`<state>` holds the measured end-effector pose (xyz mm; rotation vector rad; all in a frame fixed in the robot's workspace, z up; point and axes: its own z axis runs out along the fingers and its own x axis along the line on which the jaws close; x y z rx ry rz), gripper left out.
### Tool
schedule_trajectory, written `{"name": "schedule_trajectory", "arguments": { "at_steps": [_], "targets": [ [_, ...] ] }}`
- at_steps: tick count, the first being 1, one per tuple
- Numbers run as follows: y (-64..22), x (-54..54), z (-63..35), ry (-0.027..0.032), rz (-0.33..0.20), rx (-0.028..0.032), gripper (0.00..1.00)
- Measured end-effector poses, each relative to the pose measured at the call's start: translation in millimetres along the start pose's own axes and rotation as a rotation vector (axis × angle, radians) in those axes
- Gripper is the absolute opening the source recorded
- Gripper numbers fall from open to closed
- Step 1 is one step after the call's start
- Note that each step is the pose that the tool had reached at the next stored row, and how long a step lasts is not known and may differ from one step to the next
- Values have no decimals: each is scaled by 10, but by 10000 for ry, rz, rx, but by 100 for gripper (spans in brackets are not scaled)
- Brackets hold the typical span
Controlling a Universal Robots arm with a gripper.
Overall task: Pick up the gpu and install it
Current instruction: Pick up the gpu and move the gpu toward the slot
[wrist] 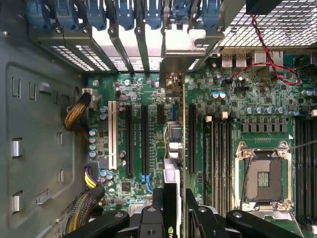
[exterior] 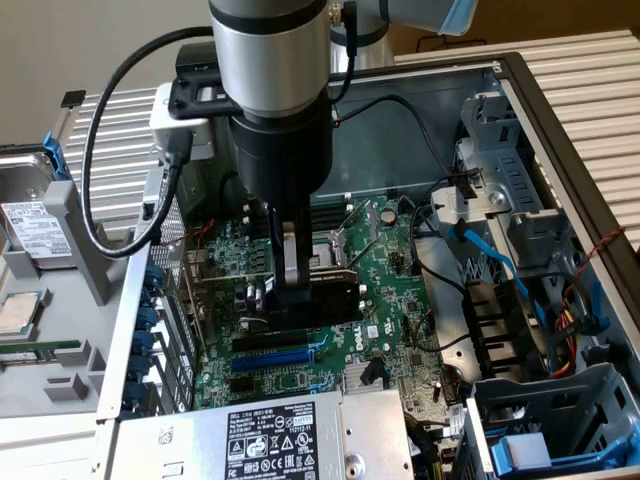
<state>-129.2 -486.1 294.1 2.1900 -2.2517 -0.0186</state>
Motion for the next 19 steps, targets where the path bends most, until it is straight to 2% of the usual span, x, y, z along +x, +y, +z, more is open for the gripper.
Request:
{"name": "schedule_trajectory", "arguments": {
  "at_steps": [3,10,19],
  "targets": [
    [0,0,43,-2,1,1,27],
    [6,-1,42,2,7,-2,27],
    [88,-14,57,-1,38,0,27]
  ]
}}
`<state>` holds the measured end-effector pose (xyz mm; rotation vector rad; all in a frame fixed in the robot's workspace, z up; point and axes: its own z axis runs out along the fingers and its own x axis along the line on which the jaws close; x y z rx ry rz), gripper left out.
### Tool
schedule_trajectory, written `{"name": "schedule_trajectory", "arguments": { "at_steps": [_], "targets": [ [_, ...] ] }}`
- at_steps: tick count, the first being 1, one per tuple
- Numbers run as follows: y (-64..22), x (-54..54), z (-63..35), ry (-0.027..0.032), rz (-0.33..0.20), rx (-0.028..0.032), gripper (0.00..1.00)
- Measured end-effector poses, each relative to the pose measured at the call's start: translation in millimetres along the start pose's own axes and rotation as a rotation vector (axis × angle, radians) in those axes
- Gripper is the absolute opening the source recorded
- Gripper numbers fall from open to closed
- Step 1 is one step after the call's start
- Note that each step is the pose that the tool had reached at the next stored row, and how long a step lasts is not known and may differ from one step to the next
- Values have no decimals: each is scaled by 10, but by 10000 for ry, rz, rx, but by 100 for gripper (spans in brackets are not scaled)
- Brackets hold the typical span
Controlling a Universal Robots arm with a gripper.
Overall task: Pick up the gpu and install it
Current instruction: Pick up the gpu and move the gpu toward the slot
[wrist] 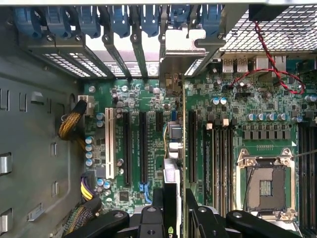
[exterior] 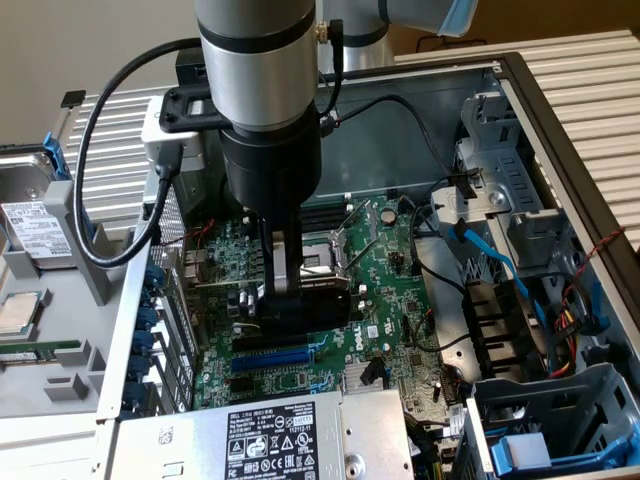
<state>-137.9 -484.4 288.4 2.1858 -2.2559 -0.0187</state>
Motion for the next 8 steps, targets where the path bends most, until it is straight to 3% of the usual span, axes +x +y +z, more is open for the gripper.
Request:
{"name": "schedule_trajectory", "arguments": {
  "at_steps": [8],
  "targets": [
    [11,-3,0,1,1,0,27]
  ]
}}
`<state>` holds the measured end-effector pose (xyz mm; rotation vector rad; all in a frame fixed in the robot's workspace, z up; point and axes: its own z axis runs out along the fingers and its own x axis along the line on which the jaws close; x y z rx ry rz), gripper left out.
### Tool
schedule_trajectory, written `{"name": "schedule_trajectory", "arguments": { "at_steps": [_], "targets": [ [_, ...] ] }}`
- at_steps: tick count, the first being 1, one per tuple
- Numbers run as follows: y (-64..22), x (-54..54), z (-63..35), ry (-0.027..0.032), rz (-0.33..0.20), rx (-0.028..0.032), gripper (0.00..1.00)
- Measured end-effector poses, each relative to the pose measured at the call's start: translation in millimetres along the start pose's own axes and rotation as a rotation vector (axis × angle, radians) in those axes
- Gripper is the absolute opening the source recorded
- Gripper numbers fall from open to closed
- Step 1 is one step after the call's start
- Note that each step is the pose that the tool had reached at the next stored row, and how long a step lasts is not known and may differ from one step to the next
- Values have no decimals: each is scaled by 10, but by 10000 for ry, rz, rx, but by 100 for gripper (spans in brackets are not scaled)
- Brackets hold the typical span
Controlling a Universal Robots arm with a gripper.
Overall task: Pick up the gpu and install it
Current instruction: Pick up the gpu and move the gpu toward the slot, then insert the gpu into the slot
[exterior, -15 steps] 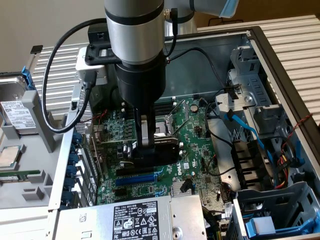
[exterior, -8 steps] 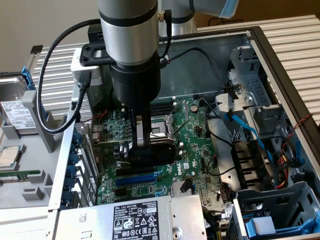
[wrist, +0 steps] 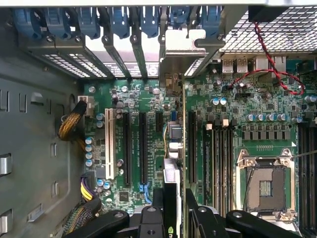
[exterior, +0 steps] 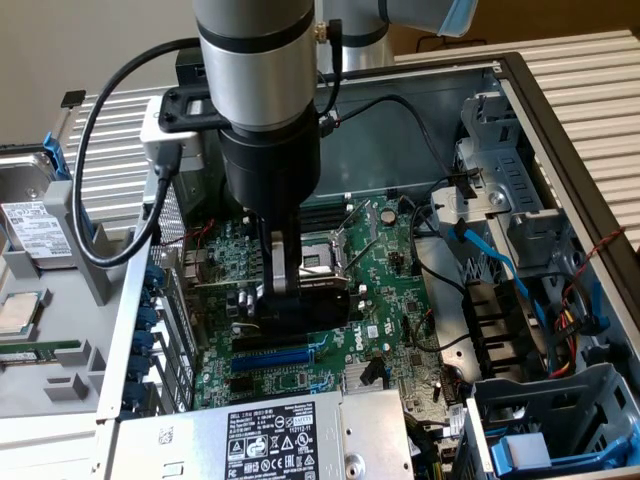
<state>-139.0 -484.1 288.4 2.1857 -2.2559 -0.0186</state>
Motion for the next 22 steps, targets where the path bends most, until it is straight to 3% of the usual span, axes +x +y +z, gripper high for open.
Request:
{"name": "schedule_trajectory", "arguments": {
  "at_steps": [10,12,22],
  "targets": [
    [4,-1,-21,-3,-1,1,27],
    [4,-1,-23,-42,-1,-2,27],
    [23,-2,-20,-40,-2,-2,27]
  ]
}}
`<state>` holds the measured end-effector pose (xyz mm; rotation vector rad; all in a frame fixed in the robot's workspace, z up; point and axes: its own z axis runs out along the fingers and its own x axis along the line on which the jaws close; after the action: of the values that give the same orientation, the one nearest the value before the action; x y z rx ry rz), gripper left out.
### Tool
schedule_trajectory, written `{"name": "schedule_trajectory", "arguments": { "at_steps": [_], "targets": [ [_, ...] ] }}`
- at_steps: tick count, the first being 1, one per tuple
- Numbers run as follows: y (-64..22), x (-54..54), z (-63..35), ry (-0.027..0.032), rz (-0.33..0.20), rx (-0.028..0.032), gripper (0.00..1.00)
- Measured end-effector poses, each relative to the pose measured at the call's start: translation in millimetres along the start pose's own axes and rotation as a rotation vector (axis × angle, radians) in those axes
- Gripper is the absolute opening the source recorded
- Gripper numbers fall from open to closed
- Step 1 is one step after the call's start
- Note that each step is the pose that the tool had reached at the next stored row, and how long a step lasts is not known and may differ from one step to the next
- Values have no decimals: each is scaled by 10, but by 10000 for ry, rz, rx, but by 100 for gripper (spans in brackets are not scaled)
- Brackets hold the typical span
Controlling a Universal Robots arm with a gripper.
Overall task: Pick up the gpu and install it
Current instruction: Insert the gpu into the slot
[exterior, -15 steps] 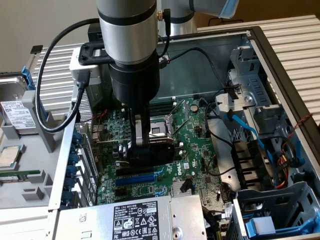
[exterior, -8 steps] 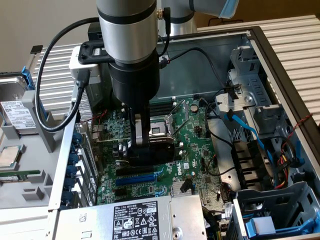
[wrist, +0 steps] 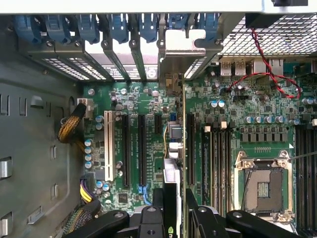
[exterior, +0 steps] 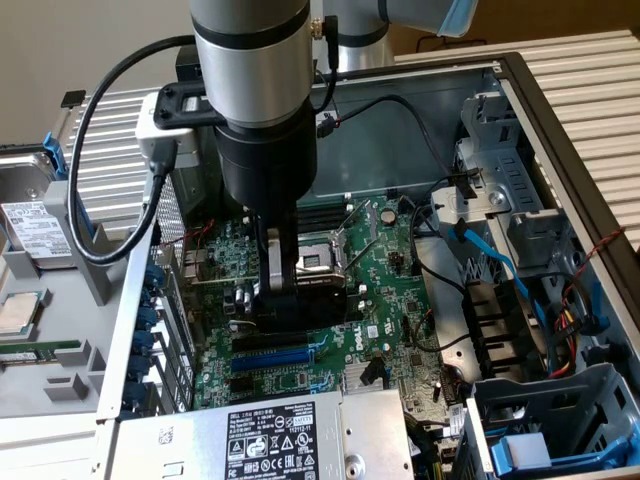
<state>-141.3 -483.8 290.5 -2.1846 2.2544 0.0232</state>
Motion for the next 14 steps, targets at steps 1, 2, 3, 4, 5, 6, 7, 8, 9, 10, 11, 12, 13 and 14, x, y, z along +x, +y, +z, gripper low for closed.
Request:
{"name": "schedule_trajectory", "arguments": {
  "at_steps": [1,2,3,4,5,6,7,8,9,10,11,12,13,14],
  "targets": [
    [0,0,3,0,0,0,27],
    [1,0,11,-3,1,2,27],
    [1,0,22,-3,1,1,27],
    [0,0,34,-3,0,0,27],
    [0,1,46,-3,1,1,27],
    [0,1,59,-3,1,0,27],
    [0,1,71,-2,1,0,27],
    [0,1,73,-1,1,-1,27],
    [0,1,73,-1,1,-1,27],
    [0,1,73,-1,1,-1,27],
    [0,1,73,-1,1,-1,27],
    [0,0,75,-2,2,0,27],
    [3,-3,79,-5,3,1,27],
    [5,-6,81,-4,2,1,27]
  ]
}}
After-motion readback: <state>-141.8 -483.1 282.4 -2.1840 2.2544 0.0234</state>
